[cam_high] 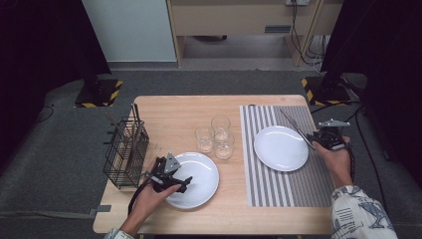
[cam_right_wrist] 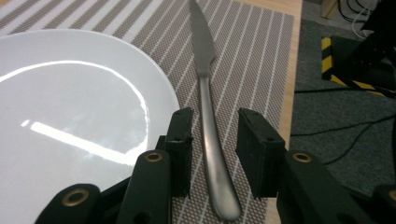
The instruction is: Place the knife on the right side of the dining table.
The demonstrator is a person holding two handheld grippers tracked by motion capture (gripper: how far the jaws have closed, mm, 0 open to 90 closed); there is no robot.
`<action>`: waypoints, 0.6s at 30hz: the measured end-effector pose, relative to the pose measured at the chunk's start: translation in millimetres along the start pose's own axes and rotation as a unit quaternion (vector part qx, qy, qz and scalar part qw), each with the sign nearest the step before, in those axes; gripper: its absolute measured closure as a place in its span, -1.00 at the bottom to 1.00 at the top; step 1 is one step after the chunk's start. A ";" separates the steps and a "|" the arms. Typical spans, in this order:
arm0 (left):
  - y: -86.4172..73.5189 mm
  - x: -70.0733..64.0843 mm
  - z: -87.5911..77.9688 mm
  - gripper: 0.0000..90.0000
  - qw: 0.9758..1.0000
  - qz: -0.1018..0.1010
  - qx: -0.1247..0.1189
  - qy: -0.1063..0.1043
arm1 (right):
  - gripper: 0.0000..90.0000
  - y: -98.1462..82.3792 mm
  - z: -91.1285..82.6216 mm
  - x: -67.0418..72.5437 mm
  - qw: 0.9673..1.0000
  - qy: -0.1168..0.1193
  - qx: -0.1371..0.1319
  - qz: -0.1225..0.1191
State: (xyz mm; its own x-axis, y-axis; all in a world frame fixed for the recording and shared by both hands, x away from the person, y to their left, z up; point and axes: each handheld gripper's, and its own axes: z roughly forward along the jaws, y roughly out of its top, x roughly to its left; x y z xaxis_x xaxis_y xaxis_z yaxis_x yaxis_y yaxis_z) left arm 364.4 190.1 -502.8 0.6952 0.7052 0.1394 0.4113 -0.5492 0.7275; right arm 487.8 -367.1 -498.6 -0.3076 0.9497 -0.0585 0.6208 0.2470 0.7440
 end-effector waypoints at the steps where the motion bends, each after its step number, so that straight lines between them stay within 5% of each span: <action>1: 0.2 -0.4 -0.1 -0.90 1.000 0.001 0.001 0.000 | 0.48 -1.5 -0.8 -0.6 1.000 -0.002 -0.003 0.003; 18: 2.7 -4.3 -0.5 -0.89 1.000 0.010 0.001 -0.001 | 0.35 -26.7 -3.7 -5.4 0.999 -0.023 0.011 0.021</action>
State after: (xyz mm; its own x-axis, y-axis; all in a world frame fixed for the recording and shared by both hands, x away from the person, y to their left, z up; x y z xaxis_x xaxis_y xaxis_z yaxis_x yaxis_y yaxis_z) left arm 362.2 185.7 -501.1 0.7042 0.6932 0.1534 0.3979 -0.5644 0.7233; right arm 470.2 -379.5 -515.7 -0.2482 0.9669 -0.0592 0.6486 0.2113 0.7312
